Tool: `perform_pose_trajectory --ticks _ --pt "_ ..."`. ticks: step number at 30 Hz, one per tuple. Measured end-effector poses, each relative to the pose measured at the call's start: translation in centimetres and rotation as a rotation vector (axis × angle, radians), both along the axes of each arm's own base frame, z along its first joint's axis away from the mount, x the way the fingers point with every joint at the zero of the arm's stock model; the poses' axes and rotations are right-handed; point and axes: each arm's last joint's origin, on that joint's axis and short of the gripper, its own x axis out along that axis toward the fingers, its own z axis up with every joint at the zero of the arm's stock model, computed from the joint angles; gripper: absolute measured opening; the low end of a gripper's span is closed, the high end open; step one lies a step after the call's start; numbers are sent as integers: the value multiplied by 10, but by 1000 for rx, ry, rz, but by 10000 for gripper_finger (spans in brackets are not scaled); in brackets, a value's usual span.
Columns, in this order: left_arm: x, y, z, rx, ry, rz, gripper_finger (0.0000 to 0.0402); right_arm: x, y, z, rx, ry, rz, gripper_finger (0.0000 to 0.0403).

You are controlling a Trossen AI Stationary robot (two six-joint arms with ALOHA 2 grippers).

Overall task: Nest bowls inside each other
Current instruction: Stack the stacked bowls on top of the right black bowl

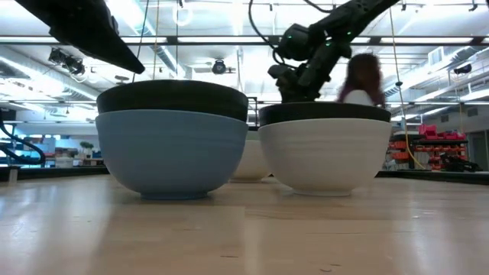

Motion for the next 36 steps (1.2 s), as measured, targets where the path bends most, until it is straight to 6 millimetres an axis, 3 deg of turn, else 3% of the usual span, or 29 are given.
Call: perform_pose_trajectory --ticks 7,12,23,30,36 --pt "0 0 1 41 -1 -6 13 33 -5 -5 23 70 44 85" --pt "0 0 1 41 -1 -5 10 46 -11 -13 30 209 73 85" --pt "0 1 1 47 -2 -1 24 41 -10 23 -84 185 96 85" --pt "0 1 1 56 -6 4 10 36 -16 13 -64 270 103 90" --pt "0 1 1 56 -6 4 23 39 -16 7 -59 280 104 99"
